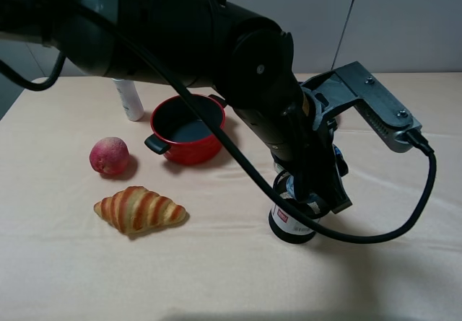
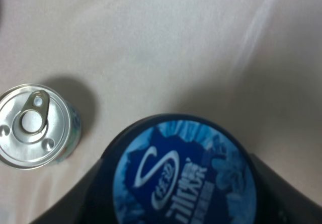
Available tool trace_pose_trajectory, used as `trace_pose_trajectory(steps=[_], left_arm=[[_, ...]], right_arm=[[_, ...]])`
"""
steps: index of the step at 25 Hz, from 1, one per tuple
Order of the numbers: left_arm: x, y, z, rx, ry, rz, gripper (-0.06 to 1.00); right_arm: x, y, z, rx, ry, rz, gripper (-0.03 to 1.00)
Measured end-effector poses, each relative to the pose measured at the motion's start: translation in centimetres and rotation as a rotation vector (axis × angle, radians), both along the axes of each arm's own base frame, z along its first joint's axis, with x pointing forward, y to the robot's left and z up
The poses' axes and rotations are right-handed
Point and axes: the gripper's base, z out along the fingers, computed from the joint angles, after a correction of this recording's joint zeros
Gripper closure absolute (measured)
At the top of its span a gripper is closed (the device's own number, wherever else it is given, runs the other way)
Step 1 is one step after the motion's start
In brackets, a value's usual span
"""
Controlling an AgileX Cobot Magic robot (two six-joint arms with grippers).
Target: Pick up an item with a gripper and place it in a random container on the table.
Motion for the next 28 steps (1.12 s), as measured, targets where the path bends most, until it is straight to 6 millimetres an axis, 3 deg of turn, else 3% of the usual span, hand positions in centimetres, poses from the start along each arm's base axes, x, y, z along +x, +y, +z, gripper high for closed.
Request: trace_pose_trajectory(steps=[13, 20, 28], left_arm=[[-0.07, -0.22, 0.1, -0.015, -0.018, -0.014, 0.14], [-0.16, -0.26, 0.1, -0.015, -0.018, -0.016, 0.11], [-0.16, -0.26, 0.1, -0.015, -0.018, -0.016, -0.02]], right_arm=[[0.0, 0.0, 0.0, 0.0, 0.0, 0.0, 0.27], [0.0, 0.0, 0.0, 0.0, 0.0, 0.0, 0.27], [0.0, 0.0, 0.0, 0.0, 0.0, 0.0, 0.27]])
